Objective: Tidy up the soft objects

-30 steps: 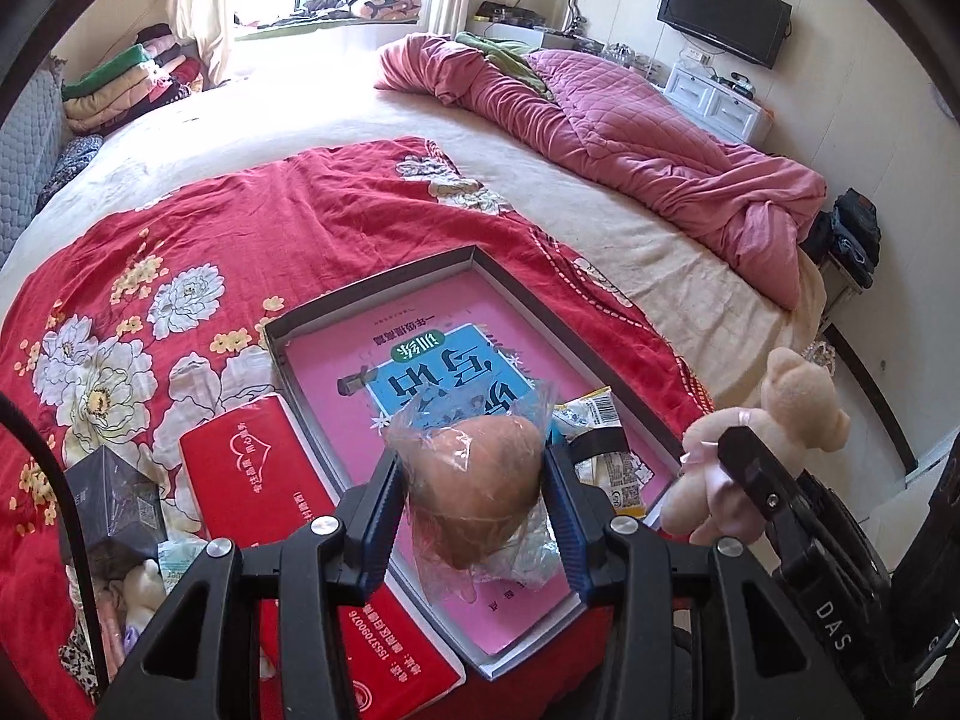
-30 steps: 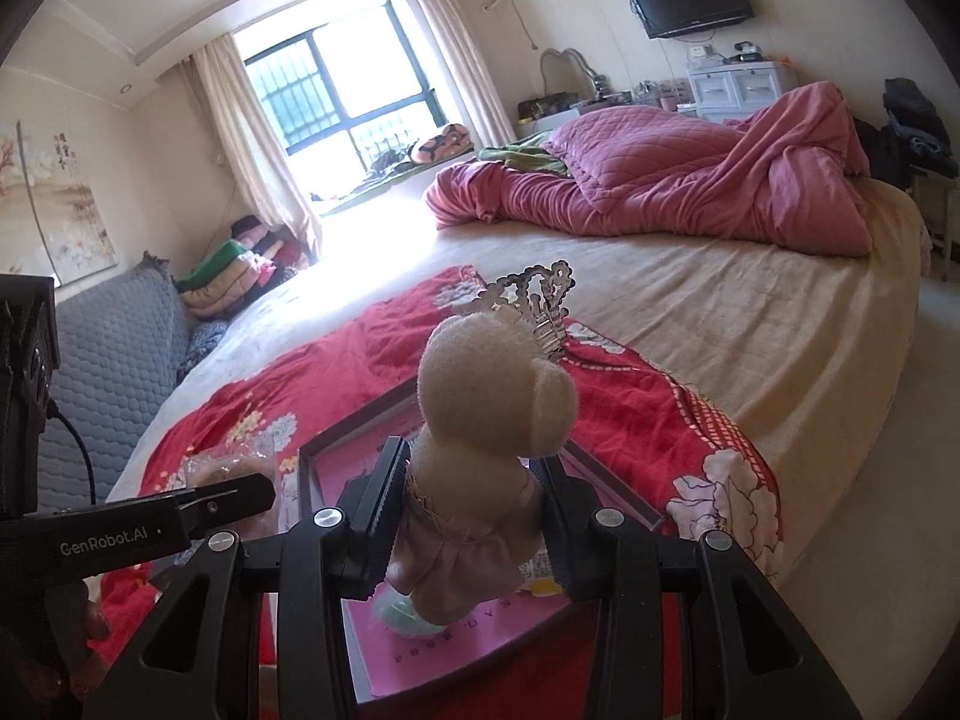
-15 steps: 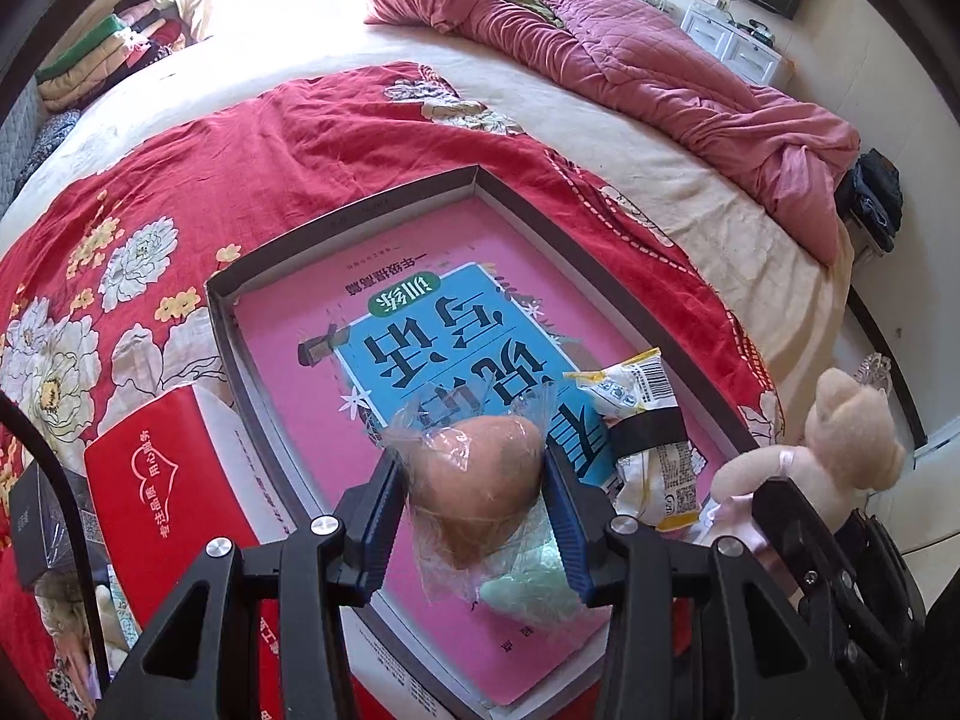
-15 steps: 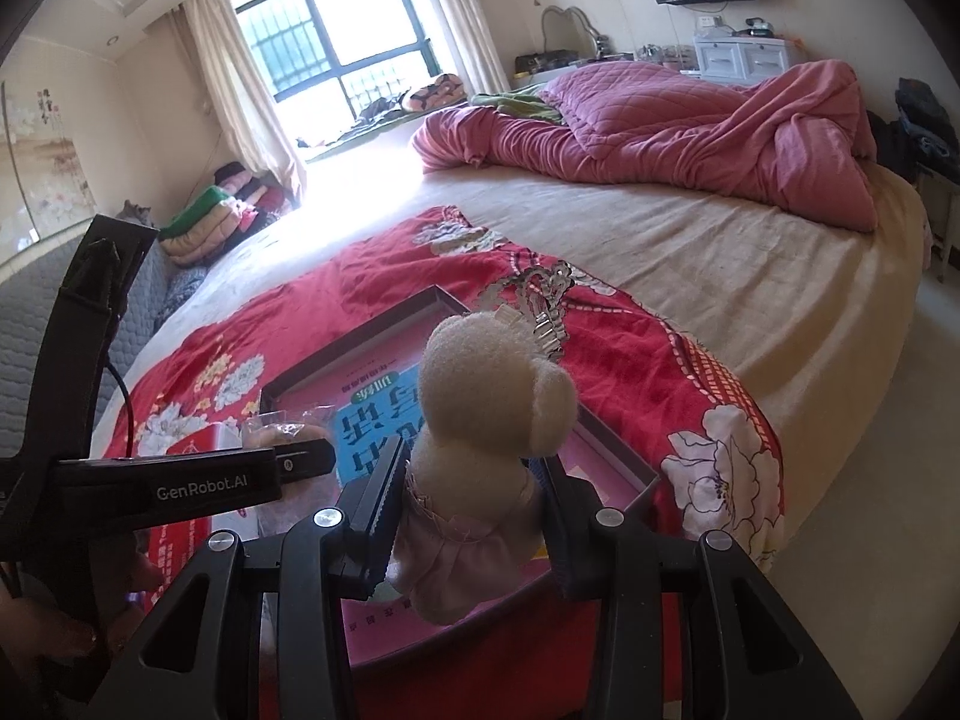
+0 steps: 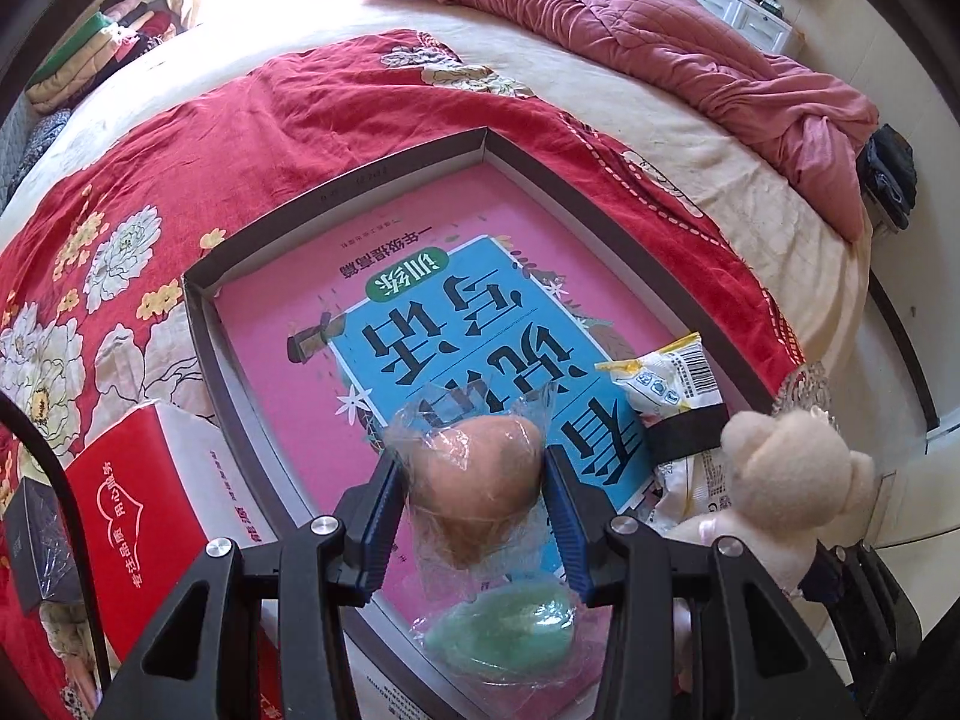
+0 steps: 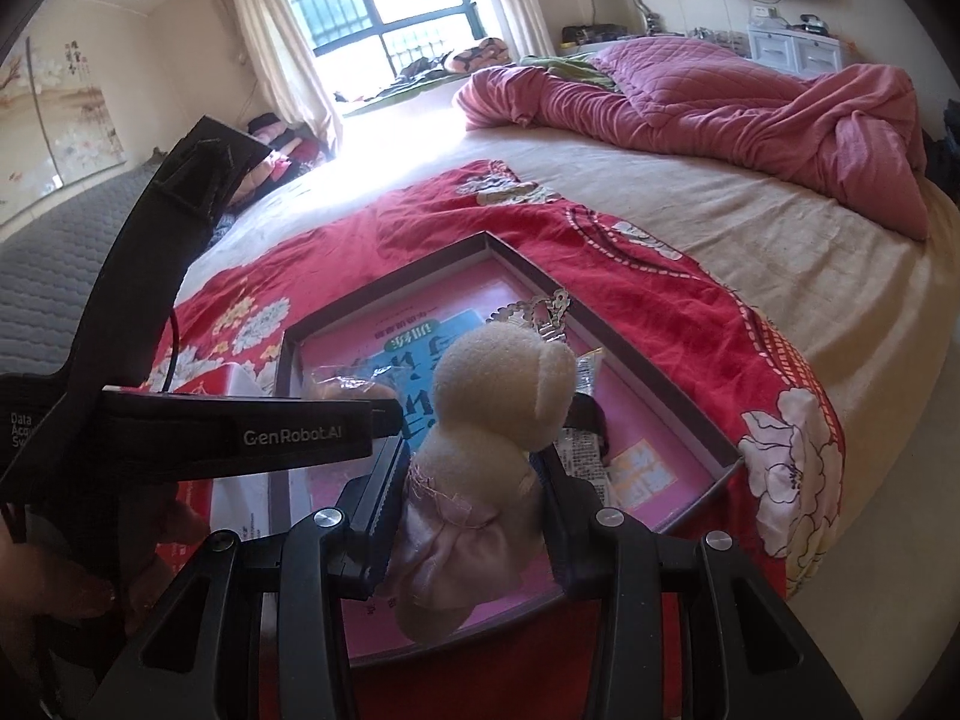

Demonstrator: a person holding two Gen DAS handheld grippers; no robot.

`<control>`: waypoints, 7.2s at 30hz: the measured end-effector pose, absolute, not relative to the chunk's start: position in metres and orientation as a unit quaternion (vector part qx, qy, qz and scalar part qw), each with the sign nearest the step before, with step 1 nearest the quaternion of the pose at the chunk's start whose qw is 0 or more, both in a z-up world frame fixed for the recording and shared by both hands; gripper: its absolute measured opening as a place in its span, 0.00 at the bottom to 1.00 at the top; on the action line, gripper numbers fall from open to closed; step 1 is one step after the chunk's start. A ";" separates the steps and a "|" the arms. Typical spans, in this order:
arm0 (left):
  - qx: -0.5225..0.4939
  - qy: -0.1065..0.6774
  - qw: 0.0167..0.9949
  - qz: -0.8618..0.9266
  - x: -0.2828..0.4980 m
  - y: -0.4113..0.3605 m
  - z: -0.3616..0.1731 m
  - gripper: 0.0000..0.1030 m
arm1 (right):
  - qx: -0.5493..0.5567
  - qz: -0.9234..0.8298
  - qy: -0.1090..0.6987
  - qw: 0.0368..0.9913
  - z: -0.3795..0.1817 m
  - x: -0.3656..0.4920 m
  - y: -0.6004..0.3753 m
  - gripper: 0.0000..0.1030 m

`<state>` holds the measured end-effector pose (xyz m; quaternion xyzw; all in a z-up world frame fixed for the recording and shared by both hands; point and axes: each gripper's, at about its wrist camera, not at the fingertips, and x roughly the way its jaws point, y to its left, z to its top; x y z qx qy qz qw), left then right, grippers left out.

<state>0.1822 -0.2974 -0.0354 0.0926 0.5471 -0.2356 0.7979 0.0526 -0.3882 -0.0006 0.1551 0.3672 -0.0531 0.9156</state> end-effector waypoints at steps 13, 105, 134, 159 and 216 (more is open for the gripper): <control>0.094 0.559 0.787 -0.243 0.187 -0.304 -0.048 0.45 | 0.150 -0.054 0.394 0.905 -0.017 0.063 -0.388 0.45; -0.008 0.469 0.845 -0.258 0.091 -0.181 0.056 0.80 | 0.112 -0.154 0.301 0.935 0.048 0.024 -0.371 0.77; -0.020 0.445 0.866 -0.225 0.047 -0.121 0.076 0.82 | 0.085 -0.109 0.245 0.960 0.107 -0.004 -0.320 0.78; -0.081 0.424 0.897 -0.093 0.029 0.042 0.089 0.83 | 0.027 0.039 0.258 0.965 0.137 -0.005 -0.211 0.78; -0.141 0.572 0.800 -0.116 0.091 0.036 -0.053 0.67 | -0.131 0.140 0.425 0.885 0.001 0.043 -0.112 0.78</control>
